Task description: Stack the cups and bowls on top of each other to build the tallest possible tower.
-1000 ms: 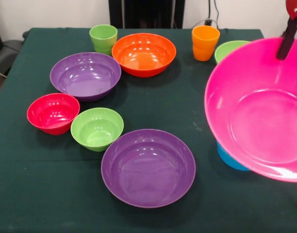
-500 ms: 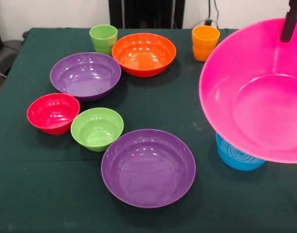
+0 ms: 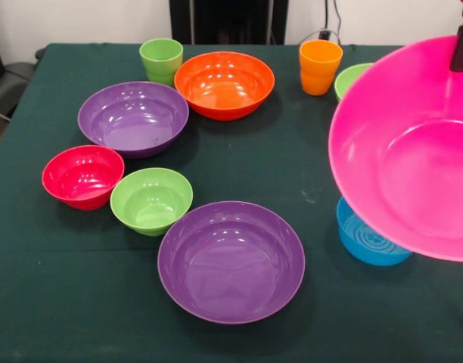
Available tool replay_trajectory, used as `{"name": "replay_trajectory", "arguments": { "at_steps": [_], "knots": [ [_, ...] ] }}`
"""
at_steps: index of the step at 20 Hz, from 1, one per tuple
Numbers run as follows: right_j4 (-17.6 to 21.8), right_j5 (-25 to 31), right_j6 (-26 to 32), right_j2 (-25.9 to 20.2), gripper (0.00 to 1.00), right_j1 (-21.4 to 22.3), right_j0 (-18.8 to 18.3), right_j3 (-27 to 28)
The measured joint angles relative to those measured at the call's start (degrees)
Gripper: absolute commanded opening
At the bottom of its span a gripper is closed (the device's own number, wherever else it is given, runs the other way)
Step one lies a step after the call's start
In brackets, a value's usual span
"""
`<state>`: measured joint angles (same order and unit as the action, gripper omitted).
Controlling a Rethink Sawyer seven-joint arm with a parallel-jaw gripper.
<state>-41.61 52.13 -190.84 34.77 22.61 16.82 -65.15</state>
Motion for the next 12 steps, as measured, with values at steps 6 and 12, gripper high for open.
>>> {"name": "replay_trajectory", "arguments": {
  "at_steps": [6,12],
  "knots": [
    [2.9,0.0,0.0,0.0,0.00,-1.5,0.7,0.0],
    [5.3,-1.4,0.0,0.0,0.00,-2.3,1.1,-1.1]
  ]
}}
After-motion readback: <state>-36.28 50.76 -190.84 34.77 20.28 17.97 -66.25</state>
